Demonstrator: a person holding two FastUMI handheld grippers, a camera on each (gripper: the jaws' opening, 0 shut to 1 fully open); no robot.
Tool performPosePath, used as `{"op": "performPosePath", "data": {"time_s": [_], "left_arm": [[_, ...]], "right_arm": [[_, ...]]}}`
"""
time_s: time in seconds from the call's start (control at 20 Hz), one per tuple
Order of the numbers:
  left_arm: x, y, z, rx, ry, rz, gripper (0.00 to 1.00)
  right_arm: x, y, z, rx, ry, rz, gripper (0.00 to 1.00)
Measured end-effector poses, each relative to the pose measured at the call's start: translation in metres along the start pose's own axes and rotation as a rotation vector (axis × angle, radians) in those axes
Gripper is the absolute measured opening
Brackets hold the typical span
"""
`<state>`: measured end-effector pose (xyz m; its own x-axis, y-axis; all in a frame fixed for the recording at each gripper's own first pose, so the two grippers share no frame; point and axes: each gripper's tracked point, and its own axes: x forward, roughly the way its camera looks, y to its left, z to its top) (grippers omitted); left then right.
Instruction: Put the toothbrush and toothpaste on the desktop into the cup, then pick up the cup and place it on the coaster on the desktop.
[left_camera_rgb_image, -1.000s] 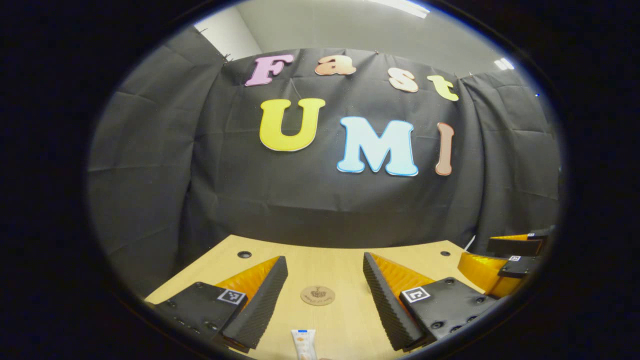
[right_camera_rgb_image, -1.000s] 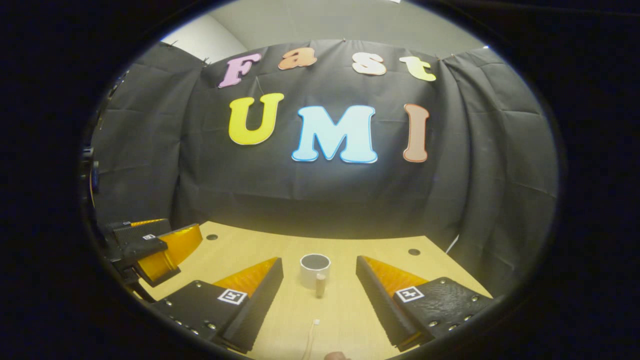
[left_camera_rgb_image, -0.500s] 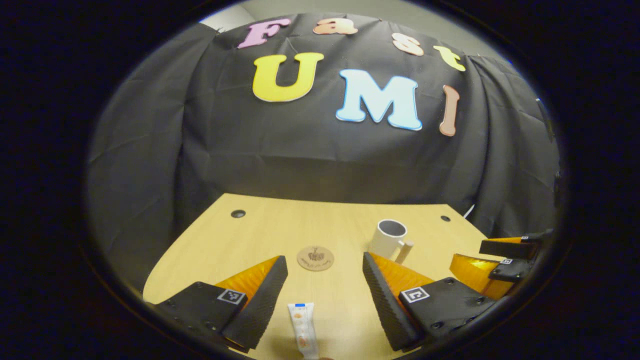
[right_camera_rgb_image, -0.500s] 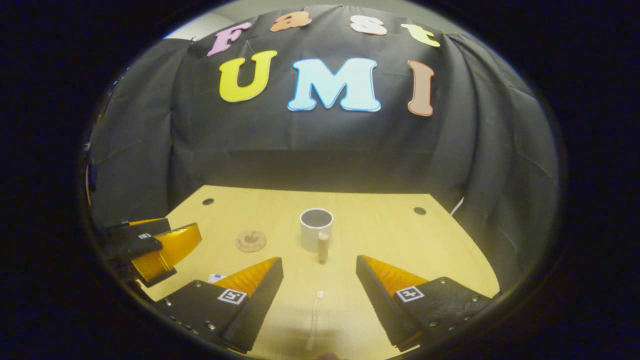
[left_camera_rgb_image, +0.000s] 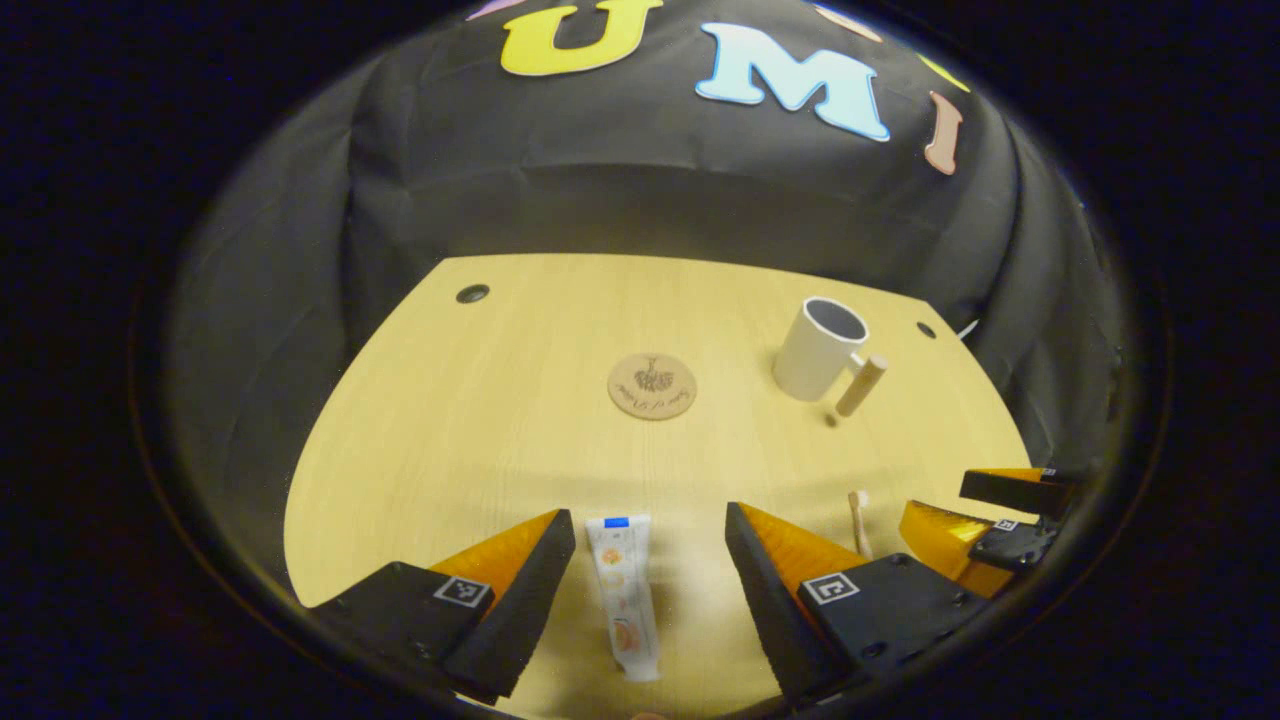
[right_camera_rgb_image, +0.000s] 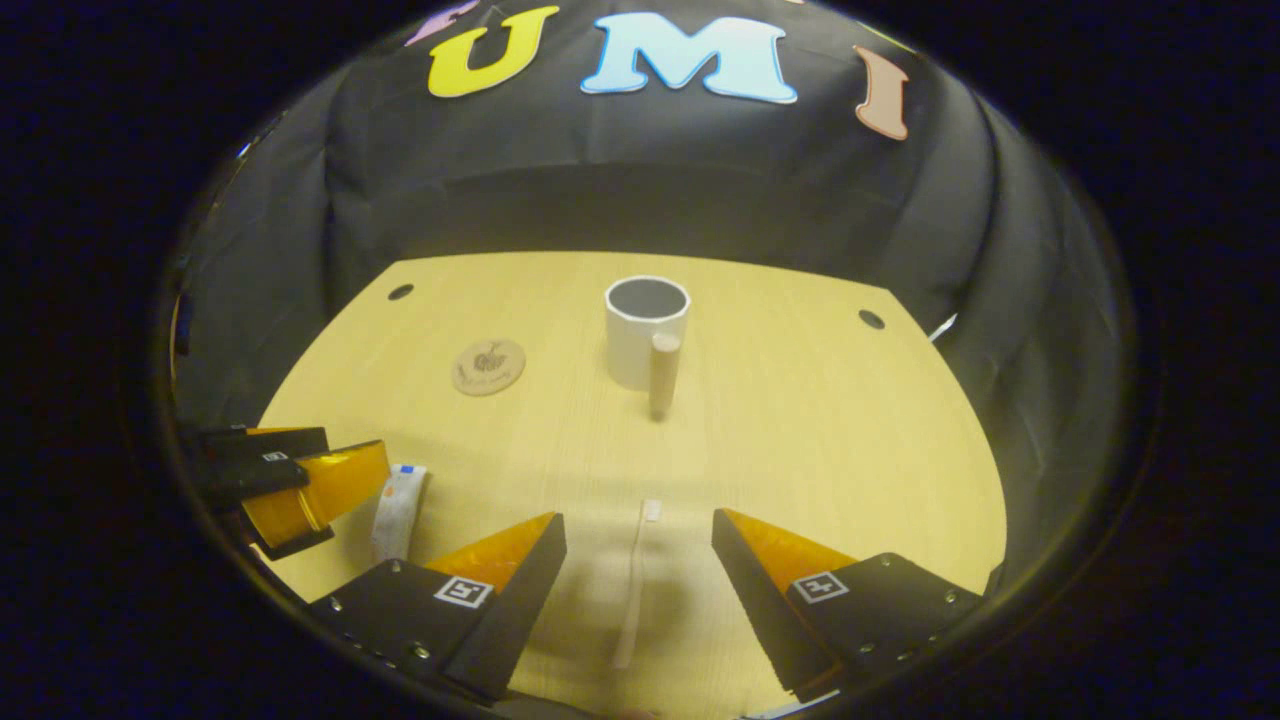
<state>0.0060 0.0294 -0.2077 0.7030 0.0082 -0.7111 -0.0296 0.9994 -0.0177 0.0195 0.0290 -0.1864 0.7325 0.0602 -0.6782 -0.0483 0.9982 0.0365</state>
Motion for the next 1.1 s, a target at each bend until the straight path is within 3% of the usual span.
{"op": "performPosePath", "data": {"time_s": [0.1,0.35,0.7,0.75,0.85,0.95,1.0,1.05,1.1], "left_arm": [[0.010,0.007,-0.015,-0.001,0.066,0.012,0.97],[0.028,0.019,-0.053,-0.043,0.217,0.036,0.98],[0.037,0.017,-0.098,-0.044,0.398,0.043,0.98],[0.039,0.016,-0.102,-0.048,0.412,0.040,0.94],[0.039,0.016,-0.104,-0.052,0.430,0.054,1.00],[0.041,0.019,-0.103,-0.038,0.424,0.065,0.98],[0.041,0.021,-0.103,-0.038,0.428,0.072,0.96],[0.042,0.024,-0.103,-0.033,0.430,0.081,0.90],[0.041,0.027,-0.102,-0.029,0.432,0.090,0.82]], "right_arm": [[0.012,0.006,-0.016,0.009,0.084,0.016,0.93],[0.031,0.014,-0.055,0.045,0.272,0.033,0.93],[0.042,0.015,-0.088,0.056,0.424,0.043,0.93],[0.044,0.015,-0.089,0.057,0.435,0.045,0.93],[0.044,0.010,-0.089,0.056,0.442,0.032,0.86],[0.046,0.008,-0.089,0.059,0.457,0.025,0.84],[0.045,0.007,-0.089,0.058,0.468,0.023,0.76],[0.045,0.006,-0.090,0.051,0.478,0.020,0.73],[0.046,0.008,-0.091,0.055,0.488,0.019,0.59]]}}
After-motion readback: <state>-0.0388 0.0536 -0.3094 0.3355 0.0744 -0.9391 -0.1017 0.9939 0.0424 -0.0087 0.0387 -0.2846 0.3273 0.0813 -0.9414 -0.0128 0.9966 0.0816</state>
